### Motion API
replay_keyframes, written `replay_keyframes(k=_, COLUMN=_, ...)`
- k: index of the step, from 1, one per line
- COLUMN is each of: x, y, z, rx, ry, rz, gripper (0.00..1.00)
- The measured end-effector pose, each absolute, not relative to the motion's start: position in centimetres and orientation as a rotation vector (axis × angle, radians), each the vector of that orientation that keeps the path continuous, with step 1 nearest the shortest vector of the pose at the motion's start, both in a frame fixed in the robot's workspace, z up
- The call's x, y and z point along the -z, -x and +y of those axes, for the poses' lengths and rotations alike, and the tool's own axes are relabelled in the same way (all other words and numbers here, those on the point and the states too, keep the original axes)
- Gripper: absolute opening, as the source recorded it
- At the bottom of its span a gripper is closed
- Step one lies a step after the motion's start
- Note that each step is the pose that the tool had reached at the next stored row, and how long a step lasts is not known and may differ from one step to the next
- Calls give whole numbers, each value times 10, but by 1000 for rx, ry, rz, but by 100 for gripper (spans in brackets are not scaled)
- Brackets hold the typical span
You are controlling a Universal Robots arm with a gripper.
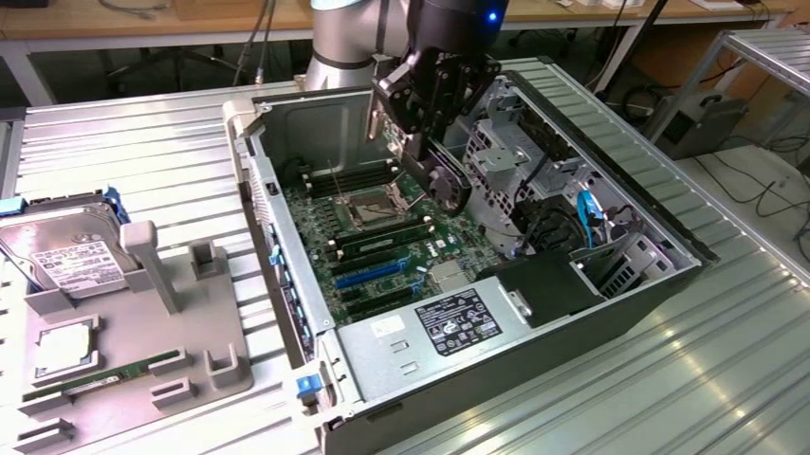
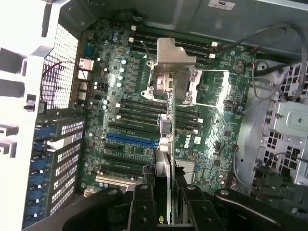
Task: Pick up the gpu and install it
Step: 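Insert the gpu into the slot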
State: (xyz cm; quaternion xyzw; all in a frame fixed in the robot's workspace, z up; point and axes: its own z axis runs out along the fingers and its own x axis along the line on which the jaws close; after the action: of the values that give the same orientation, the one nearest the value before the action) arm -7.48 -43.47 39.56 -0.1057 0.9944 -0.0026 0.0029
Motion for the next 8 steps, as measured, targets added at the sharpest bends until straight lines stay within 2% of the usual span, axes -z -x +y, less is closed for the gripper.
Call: replay_keyframes(k=8, x=-392, y=75, z=-435, rx=8, ry=555, rz=3086, gripper=26)
